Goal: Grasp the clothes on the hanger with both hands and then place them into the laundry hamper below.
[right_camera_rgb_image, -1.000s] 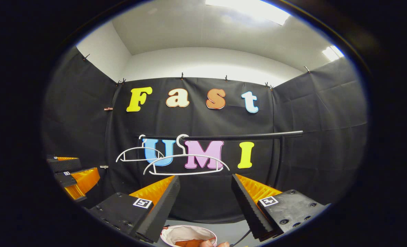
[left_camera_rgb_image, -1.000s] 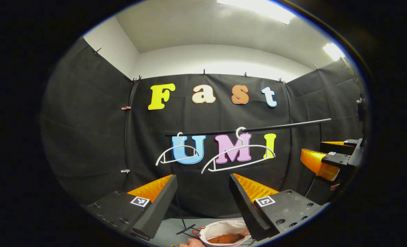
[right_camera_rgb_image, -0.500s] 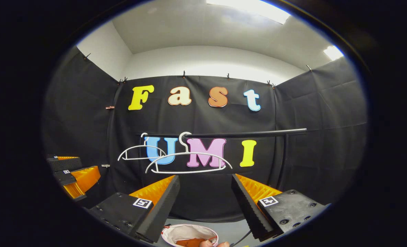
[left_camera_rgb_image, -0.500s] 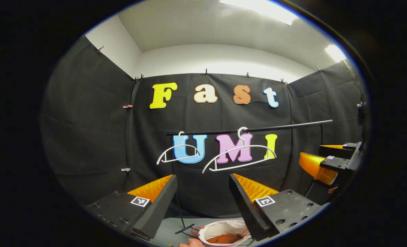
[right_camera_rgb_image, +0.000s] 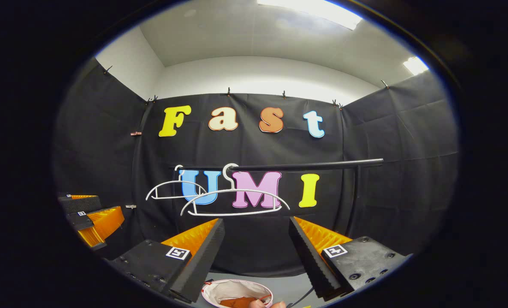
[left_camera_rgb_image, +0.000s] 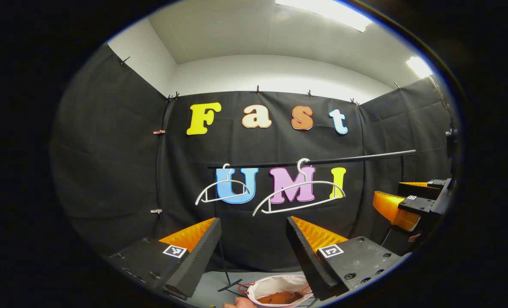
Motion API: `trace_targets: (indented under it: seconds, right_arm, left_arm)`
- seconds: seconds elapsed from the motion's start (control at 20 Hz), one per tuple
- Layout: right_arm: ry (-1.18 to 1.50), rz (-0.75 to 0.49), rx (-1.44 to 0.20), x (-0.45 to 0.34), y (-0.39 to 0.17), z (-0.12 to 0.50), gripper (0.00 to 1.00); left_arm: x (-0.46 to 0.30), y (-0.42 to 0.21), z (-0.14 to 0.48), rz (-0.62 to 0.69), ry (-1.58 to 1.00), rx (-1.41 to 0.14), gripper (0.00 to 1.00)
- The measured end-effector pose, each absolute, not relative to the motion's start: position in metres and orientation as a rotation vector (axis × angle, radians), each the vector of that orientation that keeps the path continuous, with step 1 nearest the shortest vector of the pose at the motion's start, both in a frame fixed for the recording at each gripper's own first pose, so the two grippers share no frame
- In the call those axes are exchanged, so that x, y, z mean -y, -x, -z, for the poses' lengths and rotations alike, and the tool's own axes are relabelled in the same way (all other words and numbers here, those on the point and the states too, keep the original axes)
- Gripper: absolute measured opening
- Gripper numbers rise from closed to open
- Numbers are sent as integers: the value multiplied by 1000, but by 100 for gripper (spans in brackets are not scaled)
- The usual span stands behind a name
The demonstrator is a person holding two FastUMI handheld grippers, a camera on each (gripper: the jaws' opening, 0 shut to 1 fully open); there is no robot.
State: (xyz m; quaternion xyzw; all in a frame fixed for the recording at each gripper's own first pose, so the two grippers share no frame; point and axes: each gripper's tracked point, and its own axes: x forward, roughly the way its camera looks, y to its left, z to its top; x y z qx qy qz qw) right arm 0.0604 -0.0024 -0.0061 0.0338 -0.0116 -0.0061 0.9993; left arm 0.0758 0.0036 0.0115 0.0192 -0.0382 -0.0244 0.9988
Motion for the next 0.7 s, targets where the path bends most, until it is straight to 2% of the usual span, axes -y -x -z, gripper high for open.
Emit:
trace_targets:
  seconds: [0.7]
  right_arm:
    - [-63,19,27,3,-57,3,97]
  left_arm:
    - [-8,-74,-12,20,-41,79,94]
